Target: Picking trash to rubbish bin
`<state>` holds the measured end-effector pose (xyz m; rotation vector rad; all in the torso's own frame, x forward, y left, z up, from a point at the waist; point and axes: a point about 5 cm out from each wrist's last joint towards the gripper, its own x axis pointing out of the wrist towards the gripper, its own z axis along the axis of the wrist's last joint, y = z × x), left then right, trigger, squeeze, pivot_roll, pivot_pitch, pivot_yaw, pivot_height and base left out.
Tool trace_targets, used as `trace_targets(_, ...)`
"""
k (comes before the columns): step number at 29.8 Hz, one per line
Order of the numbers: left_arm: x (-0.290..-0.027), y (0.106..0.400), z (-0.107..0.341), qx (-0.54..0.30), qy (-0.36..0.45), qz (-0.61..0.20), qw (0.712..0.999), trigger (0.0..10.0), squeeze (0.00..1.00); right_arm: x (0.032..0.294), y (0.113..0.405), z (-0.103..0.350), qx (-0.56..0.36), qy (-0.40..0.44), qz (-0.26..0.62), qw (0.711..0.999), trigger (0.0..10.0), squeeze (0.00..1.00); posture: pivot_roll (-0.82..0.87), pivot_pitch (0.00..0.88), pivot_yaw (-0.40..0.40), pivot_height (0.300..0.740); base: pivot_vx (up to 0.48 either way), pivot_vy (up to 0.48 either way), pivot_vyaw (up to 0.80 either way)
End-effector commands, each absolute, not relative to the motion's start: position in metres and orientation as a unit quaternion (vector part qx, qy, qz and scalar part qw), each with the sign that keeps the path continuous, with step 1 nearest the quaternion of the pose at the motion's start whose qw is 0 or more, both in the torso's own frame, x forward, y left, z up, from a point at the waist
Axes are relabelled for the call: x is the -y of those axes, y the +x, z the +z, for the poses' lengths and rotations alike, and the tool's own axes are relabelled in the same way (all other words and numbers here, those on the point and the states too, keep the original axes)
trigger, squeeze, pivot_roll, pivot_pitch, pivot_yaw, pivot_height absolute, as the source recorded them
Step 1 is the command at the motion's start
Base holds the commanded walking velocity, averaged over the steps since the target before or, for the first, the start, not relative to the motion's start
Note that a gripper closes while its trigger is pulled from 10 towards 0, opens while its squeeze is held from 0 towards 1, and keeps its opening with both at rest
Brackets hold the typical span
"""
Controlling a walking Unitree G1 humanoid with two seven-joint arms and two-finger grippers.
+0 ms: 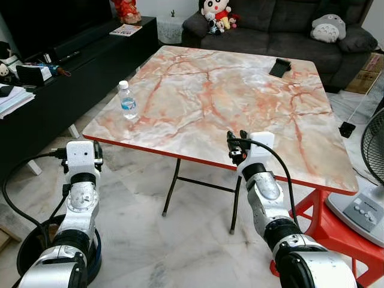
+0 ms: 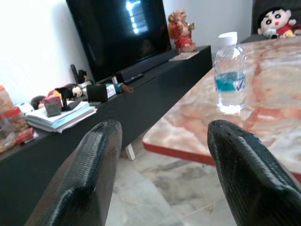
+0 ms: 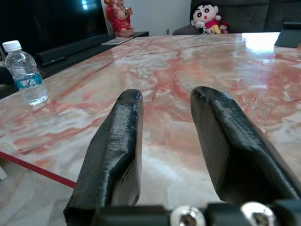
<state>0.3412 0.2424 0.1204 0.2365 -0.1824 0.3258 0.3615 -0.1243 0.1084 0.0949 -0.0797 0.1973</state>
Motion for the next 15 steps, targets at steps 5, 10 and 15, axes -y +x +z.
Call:
trace_targets(5,-0.2363,0.3466,0.1333,0.119,0.115,0.151,0.975,10.0,0.00,0.1207,0.3621,0.1148,0.060,0.035,0.111,0.991,10.0,0.00,0.06,0.008,-0.045,0.740,0.096,0.000,0.50)
trace_targets(10,-0.2347,0.3469,0.1335,0.120,0.114,0.152,0.974,10.0,0.00,0.1187,0.3618,0.1140,0.056,0.036,0.117,0.991,10.0,0.00,0.06,0.008,-0.044,0.740,0.347,0.000,0.32)
trace_targets(15,-0.2344,0.3469,0.1339,0.120,0.113,0.151,0.975,10.0,0.00,0.1170,0.3613,0.1145,0.060,0.027,0.124,0.990,10.0,0.00,0.06,0.010,-0.043,0.740,0.381,0.000,0.00)
